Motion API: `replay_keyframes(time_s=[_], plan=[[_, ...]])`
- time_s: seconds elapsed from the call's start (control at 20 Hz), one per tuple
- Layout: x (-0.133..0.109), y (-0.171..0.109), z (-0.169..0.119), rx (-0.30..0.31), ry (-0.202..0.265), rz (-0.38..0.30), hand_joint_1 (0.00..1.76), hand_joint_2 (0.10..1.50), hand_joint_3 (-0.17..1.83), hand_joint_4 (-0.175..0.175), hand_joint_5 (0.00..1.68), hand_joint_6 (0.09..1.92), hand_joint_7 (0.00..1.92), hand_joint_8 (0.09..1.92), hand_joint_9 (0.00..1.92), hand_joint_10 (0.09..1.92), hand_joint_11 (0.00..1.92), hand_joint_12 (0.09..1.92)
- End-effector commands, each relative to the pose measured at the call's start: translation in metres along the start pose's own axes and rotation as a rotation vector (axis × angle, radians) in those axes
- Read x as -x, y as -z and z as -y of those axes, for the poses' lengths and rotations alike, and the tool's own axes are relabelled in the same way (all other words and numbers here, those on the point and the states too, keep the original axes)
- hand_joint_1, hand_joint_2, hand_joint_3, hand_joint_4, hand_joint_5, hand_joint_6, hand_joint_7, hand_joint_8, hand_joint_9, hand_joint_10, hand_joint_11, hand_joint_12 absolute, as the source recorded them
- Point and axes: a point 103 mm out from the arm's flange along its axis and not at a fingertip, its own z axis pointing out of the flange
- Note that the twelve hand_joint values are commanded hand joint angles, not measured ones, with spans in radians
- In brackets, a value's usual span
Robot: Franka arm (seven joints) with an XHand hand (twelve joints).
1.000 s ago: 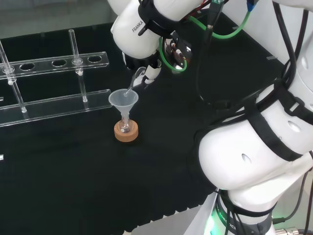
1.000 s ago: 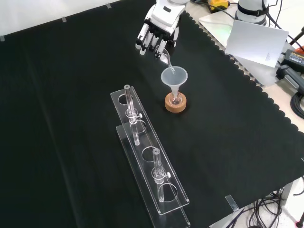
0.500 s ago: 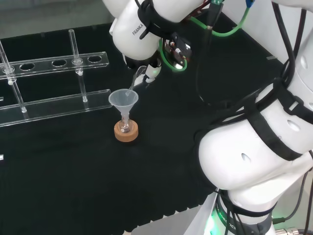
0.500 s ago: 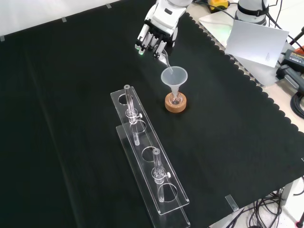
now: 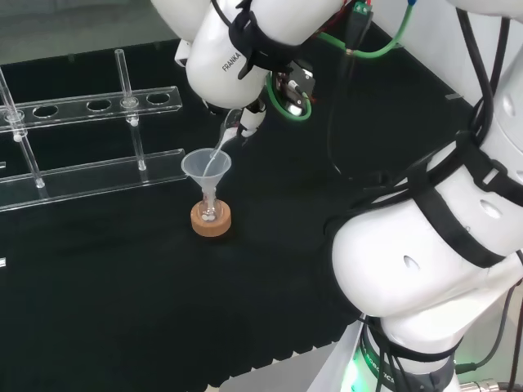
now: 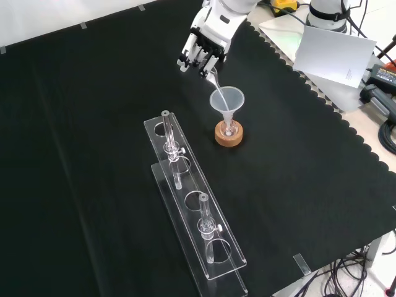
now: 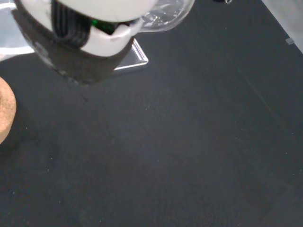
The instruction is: Pour all the NaCl from the weighing funnel into the round-bottom flask.
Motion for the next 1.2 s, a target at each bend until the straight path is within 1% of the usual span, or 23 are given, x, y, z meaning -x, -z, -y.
replay_keyframes(time_s=[0.05, 0.2, 0.45, 0.55, 0.6, 0.75, 0.85, 0.95, 1.1, 1.2], plan=[[-0.001, 0.000, -0.002, -0.003, 0.022, 0.016, 1.11, 0.79, 0.33, 0.175, 1.38, 0.35, 1.62, 0.09, 1.09, 0.17, 0.03, 1.59], [0.002, -0.001, -0.001, 0.002, 0.031, 0.033, 1.11, 0.79, 0.33, 0.175, 1.38, 0.35, 1.62, 0.09, 1.09, 0.17, 0.03, 1.59], [0.002, 0.005, -0.005, -0.012, 0.032, 0.056, 1.11, 0.79, 0.33, 0.175, 1.38, 0.35, 1.62, 0.09, 1.09, 0.17, 0.03, 1.59], [0.003, 0.006, -0.007, -0.005, 0.039, 0.053, 1.11, 0.79, 0.33, 0.175, 1.38, 0.35, 1.63, 0.09, 1.09, 0.17, 0.03, 1.59], [0.006, 0.005, -0.007, -0.003, 0.043, 0.063, 1.11, 0.79, 0.33, 0.175, 1.38, 0.35, 1.63, 0.09, 1.09, 0.17, 0.03, 1.59], [0.008, 0.008, -0.007, -0.016, 0.038, 0.082, 1.11, 0.79, 0.33, 0.175, 1.38, 0.35, 1.63, 0.09, 1.09, 0.17, 0.03, 1.59], [0.005, 0.013, -0.010, -0.027, 0.036, 0.107, 1.11, 0.79, 0.34, 0.175, 1.38, 0.35, 1.63, 0.09, 1.09, 0.17, 0.03, 1.59], [0.005, 0.015, -0.010, -0.016, 0.046, 0.125, 1.11, 0.79, 0.34, 0.175, 1.38, 0.35, 1.63, 0.09, 1.09, 0.17, 0.02, 1.59], [0.004, 0.016, -0.012, -0.011, 0.046, 0.139, 1.11, 0.79, 0.34, 0.175, 1.38, 0.35, 1.63, 0.09, 1.09, 0.17, 0.02, 1.59], [0.005, 0.015, -0.011, 0.001, 0.059, 0.161, 1.11, 0.79, 0.34, 0.175, 1.38, 0.35, 1.63, 0.09, 1.09, 0.17, 0.02, 1.59]])
